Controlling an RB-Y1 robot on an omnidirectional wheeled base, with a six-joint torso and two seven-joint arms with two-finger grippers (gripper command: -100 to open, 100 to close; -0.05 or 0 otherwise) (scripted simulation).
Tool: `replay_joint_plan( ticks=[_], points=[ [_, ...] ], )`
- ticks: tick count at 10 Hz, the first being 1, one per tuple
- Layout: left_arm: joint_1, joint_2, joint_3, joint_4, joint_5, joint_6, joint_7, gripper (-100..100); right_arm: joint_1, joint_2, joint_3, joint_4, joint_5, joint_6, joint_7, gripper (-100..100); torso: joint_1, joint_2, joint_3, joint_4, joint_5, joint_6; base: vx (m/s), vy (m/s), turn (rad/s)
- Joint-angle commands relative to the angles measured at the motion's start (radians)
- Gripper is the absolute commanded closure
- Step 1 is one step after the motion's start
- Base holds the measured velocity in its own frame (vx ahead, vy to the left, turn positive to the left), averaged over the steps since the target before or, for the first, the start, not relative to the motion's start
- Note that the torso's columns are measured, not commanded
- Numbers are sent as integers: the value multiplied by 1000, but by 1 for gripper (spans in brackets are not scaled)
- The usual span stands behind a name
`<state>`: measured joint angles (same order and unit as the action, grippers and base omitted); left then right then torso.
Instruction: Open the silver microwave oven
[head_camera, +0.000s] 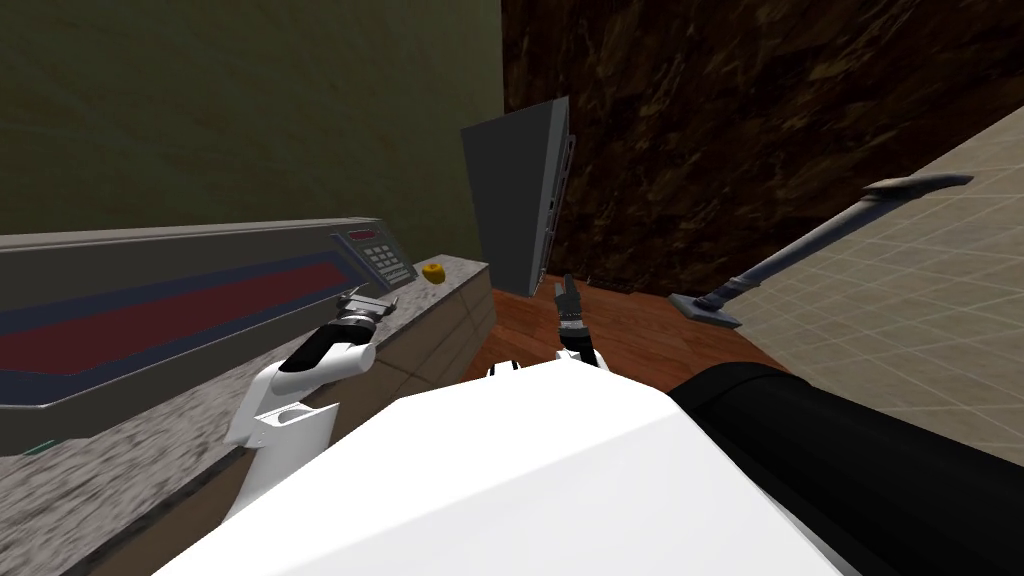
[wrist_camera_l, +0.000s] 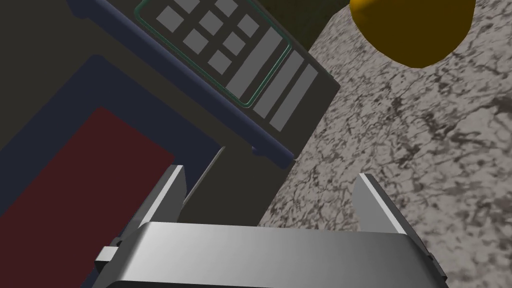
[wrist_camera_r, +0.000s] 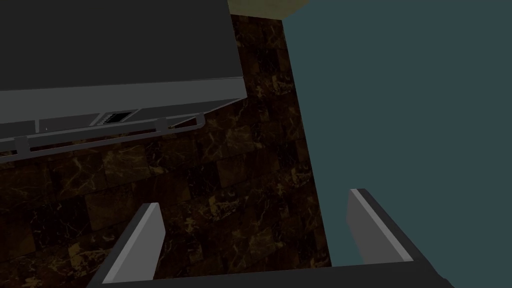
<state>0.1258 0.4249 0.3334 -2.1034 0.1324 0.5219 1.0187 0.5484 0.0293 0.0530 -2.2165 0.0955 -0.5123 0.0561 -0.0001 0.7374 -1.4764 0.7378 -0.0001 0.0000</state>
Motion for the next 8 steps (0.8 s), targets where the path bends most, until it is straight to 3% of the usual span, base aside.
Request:
replay_joint_plan(
  ticks=[1, 8],
  points=[
    [-3, 15, 25, -23, 8, 57, 22, -100, 0, 0, 0, 0, 0, 0, 0, 0, 1, 0, 0, 0, 0, 0, 98, -18, 39],
    [-9, 51, 91, -90, 29, 197, 76, -100, 0, 0, 0, 0, 0, 0, 0, 0, 0, 1, 1, 0, 0, 0, 100, -19, 41]
  ],
)
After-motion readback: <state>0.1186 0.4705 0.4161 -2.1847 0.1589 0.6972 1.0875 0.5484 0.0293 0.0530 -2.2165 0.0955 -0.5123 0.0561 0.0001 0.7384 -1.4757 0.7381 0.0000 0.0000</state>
